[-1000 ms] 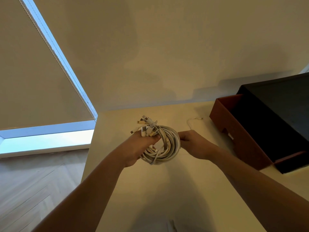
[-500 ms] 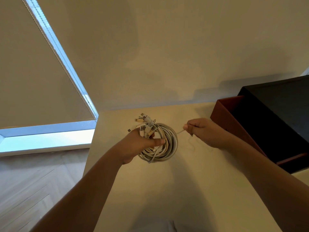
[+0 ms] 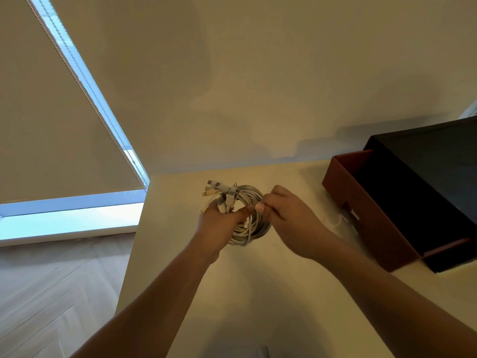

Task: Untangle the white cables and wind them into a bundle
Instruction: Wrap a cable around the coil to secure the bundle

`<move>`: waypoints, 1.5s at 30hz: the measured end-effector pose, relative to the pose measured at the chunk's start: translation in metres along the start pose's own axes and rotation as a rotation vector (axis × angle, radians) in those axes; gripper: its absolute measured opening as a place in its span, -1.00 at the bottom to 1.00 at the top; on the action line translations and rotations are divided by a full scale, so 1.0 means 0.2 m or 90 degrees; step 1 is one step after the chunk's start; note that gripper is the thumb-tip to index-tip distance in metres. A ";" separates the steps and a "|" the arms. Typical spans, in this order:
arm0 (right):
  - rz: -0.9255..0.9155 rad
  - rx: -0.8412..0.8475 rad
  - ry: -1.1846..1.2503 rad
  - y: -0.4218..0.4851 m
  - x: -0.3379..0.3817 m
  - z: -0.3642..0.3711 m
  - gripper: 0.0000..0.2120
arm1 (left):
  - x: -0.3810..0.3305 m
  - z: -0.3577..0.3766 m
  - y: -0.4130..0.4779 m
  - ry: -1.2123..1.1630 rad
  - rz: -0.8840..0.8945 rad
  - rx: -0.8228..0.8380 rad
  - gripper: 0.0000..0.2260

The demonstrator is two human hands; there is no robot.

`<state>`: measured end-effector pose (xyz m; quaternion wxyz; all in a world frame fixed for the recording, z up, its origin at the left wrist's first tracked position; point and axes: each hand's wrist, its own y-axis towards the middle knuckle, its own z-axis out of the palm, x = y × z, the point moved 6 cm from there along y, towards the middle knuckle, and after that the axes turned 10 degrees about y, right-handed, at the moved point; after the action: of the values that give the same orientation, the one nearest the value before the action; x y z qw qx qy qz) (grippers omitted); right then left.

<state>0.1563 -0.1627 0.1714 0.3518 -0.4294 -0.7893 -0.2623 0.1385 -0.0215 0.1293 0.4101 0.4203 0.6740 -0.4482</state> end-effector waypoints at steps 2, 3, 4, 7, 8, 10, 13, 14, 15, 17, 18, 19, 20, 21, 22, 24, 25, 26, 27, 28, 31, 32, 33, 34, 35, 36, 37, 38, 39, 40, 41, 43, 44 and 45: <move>-0.018 -0.023 -0.070 0.00 0.00 0.02 -0.77 | 0.01 0.02 -0.01 -0.029 -0.025 0.017 -0.84; -0.026 -0.031 -0.109 0.00 0.00 0.03 -0.77 | 0.02 0.03 -0.01 -0.039 -0.033 0.024 -0.90; -0.032 -0.038 -0.144 0.00 0.01 0.03 -0.76 | 0.02 0.04 -0.01 -0.048 -0.038 0.033 -0.93; -0.062 -0.058 -0.230 0.01 0.02 0.04 -0.76 | 0.01 0.06 -0.02 -0.093 -0.045 0.054 -0.88; -0.074 -0.066 -0.245 0.00 0.03 0.04 -0.77 | 0.01 0.06 -0.02 -0.112 -0.046 0.059 -0.87; -0.083 -0.073 -0.261 -0.01 0.05 0.06 -0.78 | 0.00 0.06 -0.02 -0.147 -0.050 0.071 -0.83; -0.088 -0.067 -0.281 -0.02 0.05 0.08 -0.70 | -0.01 0.07 -0.02 -0.178 -0.047 0.108 -0.79; -0.098 -0.067 -0.280 -0.02 0.05 0.09 -0.67 | -0.02 0.07 -0.02 -0.182 -0.041 0.120 -0.80; -0.112 -0.065 -0.278 -0.02 0.05 0.10 -0.66 | -0.02 0.06 -0.02 -0.179 -0.036 0.126 -0.81; -0.134 -0.050 -0.277 -0.03 0.07 0.10 -0.67 | -0.03 0.05 -0.01 -0.152 -0.021 0.129 -0.84; -0.145 -0.036 -0.272 -0.04 0.08 0.10 -0.68 | -0.03 0.04 -0.01 -0.139 -0.014 0.128 -0.84; -0.158 -0.025 -0.257 -0.04 0.09 0.08 -0.71 | -0.03 0.04 -0.01 -0.132 -0.011 0.127 -0.84; -0.169 -0.020 -0.229 -0.04 0.09 0.06 -0.76 | -0.03 0.03 -0.01 -0.129 -0.007 0.125 -0.85; -0.171 -0.025 -0.184 -0.04 0.09 0.04 -0.81 | -0.03 0.02 -0.01 -0.129 -0.005 0.121 -0.87; -0.155 -0.051 -0.115 -0.03 0.08 0.00 -0.87 | -0.03 0.02 0.00 -0.127 -0.003 0.117 -0.90; -0.070 -0.145 0.057 -0.01 0.01 -0.09 -0.89 | -0.03 0.01 0.01 -0.125 -0.004 0.106 -0.91; -0.012 -0.187 0.122 0.00 -0.03 -0.12 -0.82 | -0.03 0.01 0.00 -0.123 -0.007 0.101 -0.90; 0.051 -0.200 0.176 0.02 -0.07 -0.13 -0.71 | -0.03 0.02 0.01 -0.117 -0.005 0.102 -0.92; 0.112 -0.177 0.236 0.03 -0.11 -0.12 -0.61 | -0.03 0.02 0.00 -0.111 0.000 0.108 -0.94; 0.167 -0.128 0.294 0.05 -0.13 -0.09 -0.53 | -0.04 0.03 0.00 -0.102 0.007 0.114 -0.88; 0.212 -0.021 0.327 0.07 -0.14 -0.01 -0.61 | -0.06 0.06 0.00 -0.074 0.032 0.128 -0.71; 0.194 -0.020 0.294 0.08 -0.12 -0.01 -0.70 | -0.06 0.06 0.00 -0.064 0.039 0.121 -0.70; 0.178 -0.028 0.272 0.08 -0.11 -0.01 -0.75 | -0.06 0.06 0.01 -0.054 0.045 0.112 -0.72; 0.170 -0.035 0.263 0.08 -0.10 -0.01 -0.78 | -0.06 0.06 0.01 -0.041 0.052 0.103 -0.75; 0.168 -0.037 0.263 0.09 -0.10 -0.01 -0.78 | -0.06 0.06 0.02 -0.028 0.054 0.096 -0.77; 0.168 -0.034 0.267 0.09 -0.10 0.00 -0.78 | -0.06 0.06 0.02 -0.019 0.055 0.093 -0.77; 0.169 -0.032 0.270 0.08 -0.10 0.00 -0.79 | -0.07 0.06 0.02 -0.018 0.052 0.093 -0.77; 0.170 -0.030 0.272 0.08 -0.10 0.00 -0.79 | -0.07 0.06 0.01 -0.022 0.048 0.100 -0.75; 0.170 -0.031 0.271 0.08 -0.10 0.01 -0.80 | -0.08 0.06 0.01 -0.027 0.045 0.110 -0.73; 0.168 -0.035 0.264 0.08 -0.09 0.01 -0.81 | -0.08 0.07 0.01 -0.029 0.041 0.119 -0.71; 0.165 -0.043 0.252 0.08 -0.09 0.01 -0.81 | -0.08 0.07 0.00 -0.027 0.035 0.126 -0.69; 0.154 -0.076 0.225 0.09 -0.08 0.00 -0.80 | -0.10 0.07 0.00 -0.022 0.026 0.139 -0.63; 0.148 -0.099 0.217 0.10 -0.08 -0.01 -0.78 | -0.11 0.08 0.00 -0.023 0.029 0.149 -0.61; 0.142 -0.120 0.211 0.10 -0.08 -0.02 -0.78 | -0.12 0.08 -0.01 -0.024 0.037 0.157 -0.59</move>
<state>0.1812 -0.1640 0.1640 0.4620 -0.4960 -0.6402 -0.3615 0.1475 -0.0428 0.1477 0.3809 0.4782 0.5935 -0.5234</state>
